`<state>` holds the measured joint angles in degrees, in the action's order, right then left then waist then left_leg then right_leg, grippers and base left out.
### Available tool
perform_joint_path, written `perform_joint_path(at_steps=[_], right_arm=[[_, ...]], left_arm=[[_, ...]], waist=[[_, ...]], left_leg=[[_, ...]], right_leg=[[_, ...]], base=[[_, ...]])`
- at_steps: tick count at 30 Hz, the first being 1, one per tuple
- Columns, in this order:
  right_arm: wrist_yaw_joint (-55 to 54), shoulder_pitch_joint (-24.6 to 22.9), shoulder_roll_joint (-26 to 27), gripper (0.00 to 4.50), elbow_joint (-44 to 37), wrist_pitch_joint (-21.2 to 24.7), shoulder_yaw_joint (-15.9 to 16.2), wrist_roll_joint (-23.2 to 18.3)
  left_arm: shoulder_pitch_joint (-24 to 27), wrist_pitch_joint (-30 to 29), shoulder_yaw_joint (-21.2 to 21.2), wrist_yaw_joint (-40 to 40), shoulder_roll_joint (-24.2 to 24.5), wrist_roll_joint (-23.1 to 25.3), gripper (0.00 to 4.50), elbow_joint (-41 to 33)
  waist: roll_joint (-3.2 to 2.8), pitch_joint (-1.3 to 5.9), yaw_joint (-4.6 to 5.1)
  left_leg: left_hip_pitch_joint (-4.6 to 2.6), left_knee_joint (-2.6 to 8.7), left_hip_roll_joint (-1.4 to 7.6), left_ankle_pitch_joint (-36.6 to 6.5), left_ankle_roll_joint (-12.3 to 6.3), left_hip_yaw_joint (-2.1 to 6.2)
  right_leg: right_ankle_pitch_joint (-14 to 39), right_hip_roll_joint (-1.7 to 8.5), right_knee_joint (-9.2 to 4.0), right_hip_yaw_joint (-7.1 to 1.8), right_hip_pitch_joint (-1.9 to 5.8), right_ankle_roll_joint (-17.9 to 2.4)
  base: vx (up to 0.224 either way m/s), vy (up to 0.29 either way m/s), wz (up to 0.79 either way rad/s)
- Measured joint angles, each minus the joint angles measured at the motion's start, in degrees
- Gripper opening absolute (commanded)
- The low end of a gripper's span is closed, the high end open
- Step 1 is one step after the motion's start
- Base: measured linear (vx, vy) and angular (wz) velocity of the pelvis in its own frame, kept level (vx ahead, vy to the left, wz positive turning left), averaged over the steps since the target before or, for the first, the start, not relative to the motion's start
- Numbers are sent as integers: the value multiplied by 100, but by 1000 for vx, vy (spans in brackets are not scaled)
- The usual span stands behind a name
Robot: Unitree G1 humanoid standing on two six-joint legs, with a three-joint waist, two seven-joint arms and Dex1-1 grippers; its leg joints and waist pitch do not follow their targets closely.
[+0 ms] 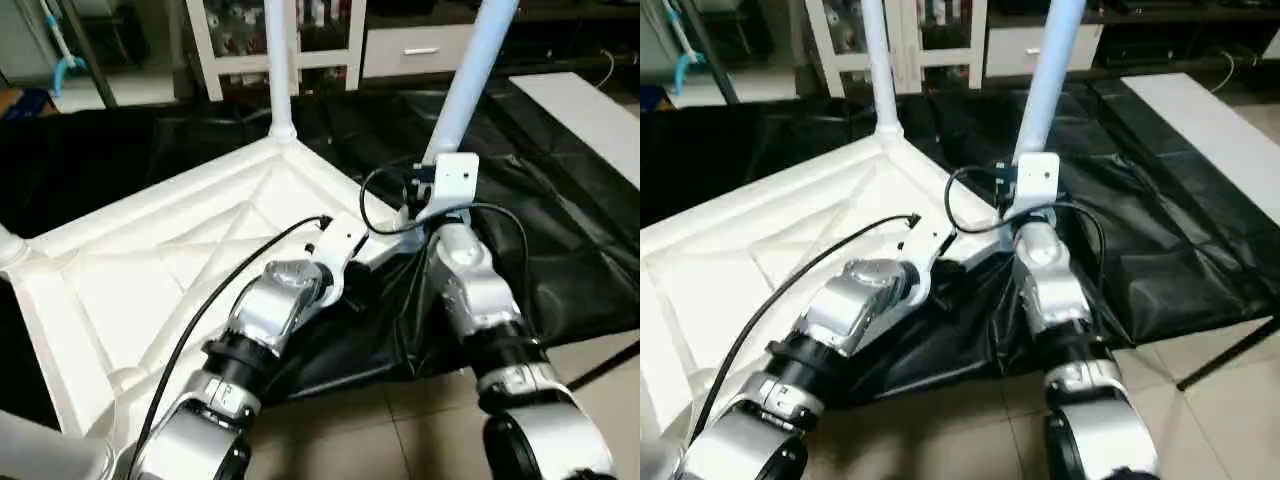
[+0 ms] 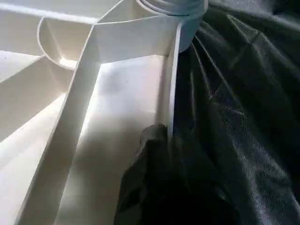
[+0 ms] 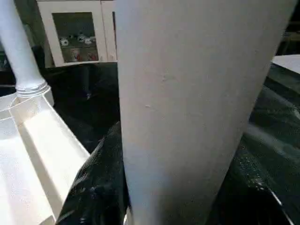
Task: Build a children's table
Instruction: Insert table leg to table base
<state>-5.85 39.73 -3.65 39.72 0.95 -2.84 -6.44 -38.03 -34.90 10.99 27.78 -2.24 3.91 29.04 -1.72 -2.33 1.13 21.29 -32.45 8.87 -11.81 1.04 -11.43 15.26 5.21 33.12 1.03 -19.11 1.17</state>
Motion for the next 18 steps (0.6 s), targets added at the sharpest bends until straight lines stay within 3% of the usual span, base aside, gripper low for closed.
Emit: perform_joint_path(at_steps=[8,18], right_arm=[[439,64,8,180,299,-321,-175,-160],[1590,83,-204,180,458,-422,-97,-198]], left_arm=[[2,-4,5,1,73,-3,0,-2],[141,86,203,312,387,-17,0,-241]], waist=[[22,6,18],[26,10,76]], left_leg=[[-1,-6,4,0,-2,-7],[5,-21,18,2,-15,-14]], right_leg=[[-1,-1,2,-6,-2,-2],[-6,-5,18,-5,-17,-4]], base=[[0,0,0],[0,0,0]])
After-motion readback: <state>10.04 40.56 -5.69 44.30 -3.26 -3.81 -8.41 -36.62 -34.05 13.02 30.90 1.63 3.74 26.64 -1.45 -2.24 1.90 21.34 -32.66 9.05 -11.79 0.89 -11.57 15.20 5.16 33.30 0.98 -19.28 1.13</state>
